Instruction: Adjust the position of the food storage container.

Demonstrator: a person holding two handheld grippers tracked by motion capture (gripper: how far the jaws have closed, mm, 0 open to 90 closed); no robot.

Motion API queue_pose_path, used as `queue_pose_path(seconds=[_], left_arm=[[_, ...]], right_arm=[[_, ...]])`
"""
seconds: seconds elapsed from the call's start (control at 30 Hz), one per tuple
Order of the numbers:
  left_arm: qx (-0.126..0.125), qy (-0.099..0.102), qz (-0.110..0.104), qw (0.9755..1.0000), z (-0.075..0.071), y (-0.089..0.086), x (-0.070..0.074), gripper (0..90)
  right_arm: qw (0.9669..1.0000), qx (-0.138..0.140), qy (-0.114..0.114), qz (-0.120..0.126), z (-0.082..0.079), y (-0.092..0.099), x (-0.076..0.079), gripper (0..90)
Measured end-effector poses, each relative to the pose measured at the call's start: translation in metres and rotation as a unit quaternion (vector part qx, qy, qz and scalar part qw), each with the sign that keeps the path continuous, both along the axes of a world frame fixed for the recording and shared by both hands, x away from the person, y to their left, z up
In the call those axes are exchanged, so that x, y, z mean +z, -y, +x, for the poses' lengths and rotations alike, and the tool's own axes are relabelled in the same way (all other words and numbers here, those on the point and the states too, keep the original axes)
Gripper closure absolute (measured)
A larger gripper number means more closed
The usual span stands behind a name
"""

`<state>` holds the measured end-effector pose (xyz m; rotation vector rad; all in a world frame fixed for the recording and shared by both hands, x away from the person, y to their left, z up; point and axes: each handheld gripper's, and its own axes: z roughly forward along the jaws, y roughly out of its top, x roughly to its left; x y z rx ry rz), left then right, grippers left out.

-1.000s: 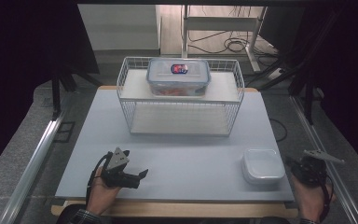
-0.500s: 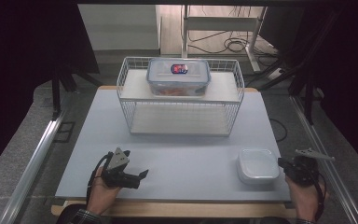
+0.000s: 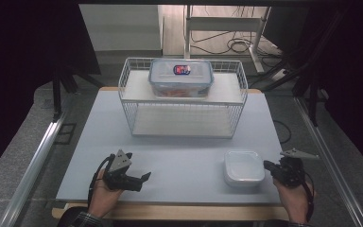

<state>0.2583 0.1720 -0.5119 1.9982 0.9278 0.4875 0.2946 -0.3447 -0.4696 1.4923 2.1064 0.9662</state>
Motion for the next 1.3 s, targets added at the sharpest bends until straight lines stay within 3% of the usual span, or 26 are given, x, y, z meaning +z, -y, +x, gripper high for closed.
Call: queue_pose_path(seconds=[0.43, 0.53, 0.6, 0.7, 0.83, 1.07, 1.3], left_arm=[[-0.005, -0.003, 0.001, 1.0, 0.0, 0.001, -0.002, 2.4], [-0.016, -0.029, -0.02, 0.9992, 0.007, 0.003, -0.007, 2.9], [-0.012, -0.016, 0.003, 0.9998, 0.003, 0.005, -0.007, 2.9], [-0.015, -0.002, 0.005, 0.9999, 0.0, 0.006, -0.003, 2.7], [-0.008, -0.016, 0.002, 0.9998, 0.004, 0.003, -0.006, 2.9], [-0.006, -0.021, -0.003, 0.9998, 0.004, 0.002, -0.006, 2.9], [0.0, -0.023, -0.009, 0.9997, 0.005, 0.0, -0.005, 3.0]], right_arm=[[0.9983, 0.057, -0.008, 0.011, 0.002, -0.041, -0.005, 89.1], [0.9979, 0.063, -0.008, 0.014, 0.003, -0.048, -0.007, 89.1], [0.9972, 0.073, -0.011, 0.011, 0.003, -0.055, -0.008, 89.2], [0.9964, 0.082, -0.012, 0.02, 0.005, -0.063, -0.01, 89.2], [0.9949, 0.098, -0.011, 0.021, 0.006, -0.079, -0.011, 89.2], [0.9925, 0.12, -0.009, 0.023, 0.007, -0.104, -0.013, 89.2], [0.9892, 0.14, -0.015, 0.04, 0.006, -0.121, -0.014, 89.1]])
